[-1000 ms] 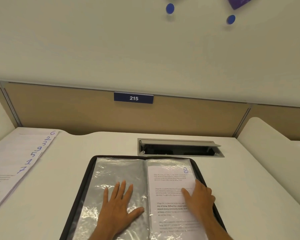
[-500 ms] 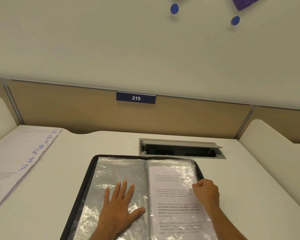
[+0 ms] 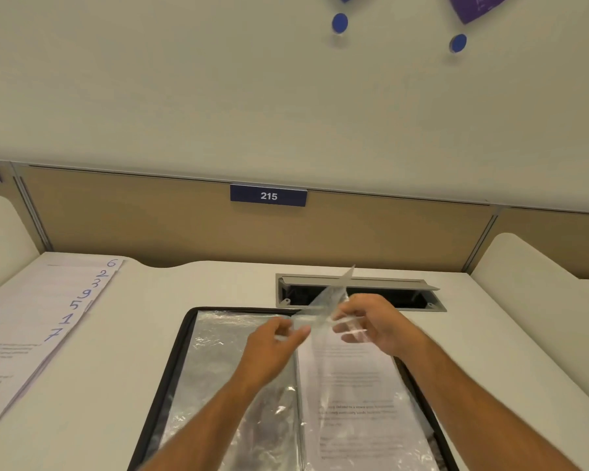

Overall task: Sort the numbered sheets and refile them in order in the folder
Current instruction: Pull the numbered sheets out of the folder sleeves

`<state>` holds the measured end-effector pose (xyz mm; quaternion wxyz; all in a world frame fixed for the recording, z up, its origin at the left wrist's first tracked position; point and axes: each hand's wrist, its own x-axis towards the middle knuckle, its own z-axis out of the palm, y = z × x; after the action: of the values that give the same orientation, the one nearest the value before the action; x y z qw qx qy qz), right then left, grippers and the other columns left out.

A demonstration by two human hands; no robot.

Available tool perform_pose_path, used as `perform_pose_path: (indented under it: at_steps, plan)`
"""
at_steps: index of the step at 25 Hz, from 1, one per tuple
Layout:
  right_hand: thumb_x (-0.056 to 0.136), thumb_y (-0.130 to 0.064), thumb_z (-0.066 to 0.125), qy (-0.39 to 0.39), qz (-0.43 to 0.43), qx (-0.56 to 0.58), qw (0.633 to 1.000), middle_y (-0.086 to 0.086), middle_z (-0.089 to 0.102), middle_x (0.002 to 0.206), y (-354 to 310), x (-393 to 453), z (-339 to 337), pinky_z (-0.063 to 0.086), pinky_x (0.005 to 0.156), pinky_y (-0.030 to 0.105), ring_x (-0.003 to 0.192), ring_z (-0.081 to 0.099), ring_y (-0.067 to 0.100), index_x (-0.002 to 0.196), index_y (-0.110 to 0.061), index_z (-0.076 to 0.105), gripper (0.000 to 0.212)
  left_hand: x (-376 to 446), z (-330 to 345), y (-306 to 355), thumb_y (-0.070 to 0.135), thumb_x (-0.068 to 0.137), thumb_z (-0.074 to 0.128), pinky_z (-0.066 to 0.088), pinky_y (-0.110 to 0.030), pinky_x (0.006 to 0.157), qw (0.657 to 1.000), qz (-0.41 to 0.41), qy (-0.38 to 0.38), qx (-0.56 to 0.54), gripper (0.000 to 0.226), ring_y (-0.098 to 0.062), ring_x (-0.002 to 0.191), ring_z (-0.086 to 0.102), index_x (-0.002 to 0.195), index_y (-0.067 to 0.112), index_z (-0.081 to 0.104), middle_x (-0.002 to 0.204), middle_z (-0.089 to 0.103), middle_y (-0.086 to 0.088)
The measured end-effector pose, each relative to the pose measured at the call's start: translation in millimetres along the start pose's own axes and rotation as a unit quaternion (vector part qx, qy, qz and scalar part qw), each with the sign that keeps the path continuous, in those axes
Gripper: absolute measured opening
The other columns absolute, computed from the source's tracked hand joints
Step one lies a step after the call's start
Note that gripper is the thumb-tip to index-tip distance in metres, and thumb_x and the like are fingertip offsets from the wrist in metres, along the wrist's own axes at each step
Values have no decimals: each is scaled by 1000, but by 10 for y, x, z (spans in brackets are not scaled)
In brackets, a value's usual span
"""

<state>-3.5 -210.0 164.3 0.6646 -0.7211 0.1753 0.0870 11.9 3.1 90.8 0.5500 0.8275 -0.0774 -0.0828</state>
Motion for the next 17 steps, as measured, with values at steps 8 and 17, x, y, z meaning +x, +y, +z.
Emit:
perform_pose_path:
  at_steps: [8,17]
  plan:
    - [101,-30,44,-111,17,147,983,21,72,114,3,17,760,55,94,55,106,68,40,106,3,72,44,275,-447,496,30,79,79,58,-30,53,994,-55,67,-72,35,-20,81,71,106,19,60,95,68,-6]
    - [101,-42,50,107,-58,-295,948,-2,67,114,733,269,482,54,98,39,106,64,17,109,-21,62,25,369,-1119,-302,3,81,60,63,-38,66,981,-132,132,46,37,-26,72,71,114,16,55,91,65,-8]
